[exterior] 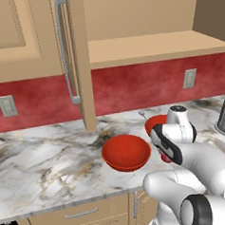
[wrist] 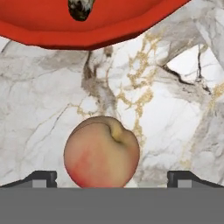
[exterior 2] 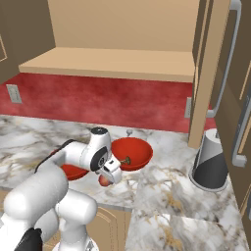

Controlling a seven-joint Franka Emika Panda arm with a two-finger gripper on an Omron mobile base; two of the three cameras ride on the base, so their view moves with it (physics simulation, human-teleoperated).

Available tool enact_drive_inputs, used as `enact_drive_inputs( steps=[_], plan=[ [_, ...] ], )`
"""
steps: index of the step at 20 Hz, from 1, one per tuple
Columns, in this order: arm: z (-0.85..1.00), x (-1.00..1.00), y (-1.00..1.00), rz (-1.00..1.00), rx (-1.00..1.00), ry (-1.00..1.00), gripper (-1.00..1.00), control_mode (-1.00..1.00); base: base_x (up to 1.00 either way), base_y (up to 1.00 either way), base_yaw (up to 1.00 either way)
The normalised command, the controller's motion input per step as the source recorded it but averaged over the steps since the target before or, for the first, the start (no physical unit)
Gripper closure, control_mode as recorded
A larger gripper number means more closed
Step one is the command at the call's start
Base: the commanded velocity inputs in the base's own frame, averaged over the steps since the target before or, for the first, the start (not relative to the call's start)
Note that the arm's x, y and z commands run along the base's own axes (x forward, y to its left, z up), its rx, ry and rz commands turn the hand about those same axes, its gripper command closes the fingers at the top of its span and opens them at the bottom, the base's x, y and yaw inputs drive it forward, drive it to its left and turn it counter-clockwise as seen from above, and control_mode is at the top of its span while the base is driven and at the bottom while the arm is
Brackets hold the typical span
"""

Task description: Pick both bowls and place them on the counter. Then place the mushroom in one bowl and place the peach in the other bowl.

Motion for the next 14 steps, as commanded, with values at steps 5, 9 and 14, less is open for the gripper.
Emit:
enact_drive_inputs(
  steps=[5,9,14],
  plan=[
    [-0.23,0.0,0.0,0.1,0.01,0.01,-1.0,-1.0,0.0,0.0,0.0],
    [-0.22,0.04,0.0,0.09,0.02,0.0,-1.0,-1.0,0.0,0.0,0.0],
    [-0.23,0.06,0.01,0.09,0.0,0.0,-1.0,-1.0,0.0,0.0,0.0]
  ],
)
